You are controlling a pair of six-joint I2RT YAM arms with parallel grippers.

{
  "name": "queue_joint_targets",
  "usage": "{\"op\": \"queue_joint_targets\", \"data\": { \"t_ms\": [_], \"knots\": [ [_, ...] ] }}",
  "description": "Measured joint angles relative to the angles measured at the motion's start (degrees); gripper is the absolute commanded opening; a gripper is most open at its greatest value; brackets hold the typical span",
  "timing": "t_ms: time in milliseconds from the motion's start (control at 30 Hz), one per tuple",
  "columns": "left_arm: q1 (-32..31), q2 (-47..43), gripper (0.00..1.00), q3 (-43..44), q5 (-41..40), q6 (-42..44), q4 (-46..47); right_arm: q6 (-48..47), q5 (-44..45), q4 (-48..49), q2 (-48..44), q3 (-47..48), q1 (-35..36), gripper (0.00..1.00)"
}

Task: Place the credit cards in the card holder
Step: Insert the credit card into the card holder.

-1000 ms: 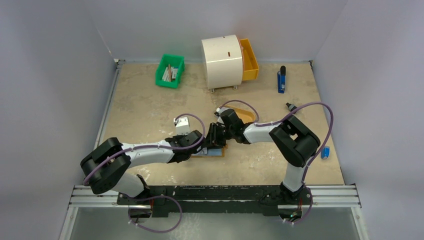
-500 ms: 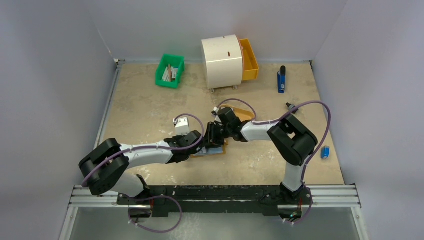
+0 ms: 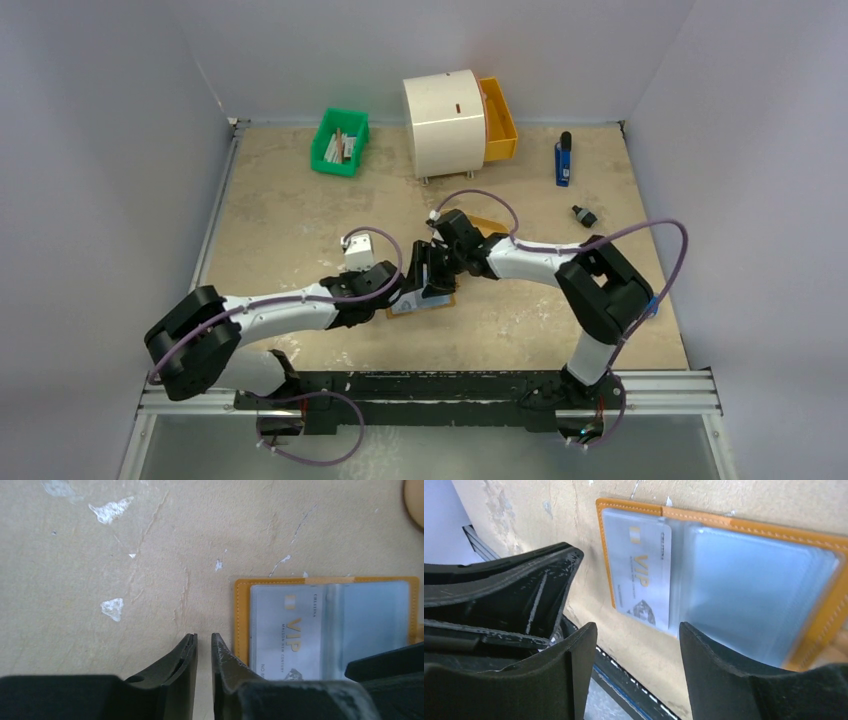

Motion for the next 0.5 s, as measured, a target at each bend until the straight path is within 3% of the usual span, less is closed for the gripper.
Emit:
{"op": "queue_joint_targets", "data": {
  "t_ms": [200, 367, 500],
  "knots": [
    [0.0, -5.4, 0.33, 0.2, -2.0, 0.0, -2.5, -3.0, 5.6, -9.0, -7.1, 1.0, 0.0, 0.63],
    [0.0, -11.6, 0.38, 0.5, -3.3, 1.6, -4.7, -7.1, 14.8, -15.3, -19.3, 1.1, 0.0, 0.62],
    [0.0, -18.4, 0.38, 0.4, -3.6, 4.5, -3.8, -11.1, 24.0, -14.2, -29.7, 0.6, 0.0, 0.62]
  ]
}}
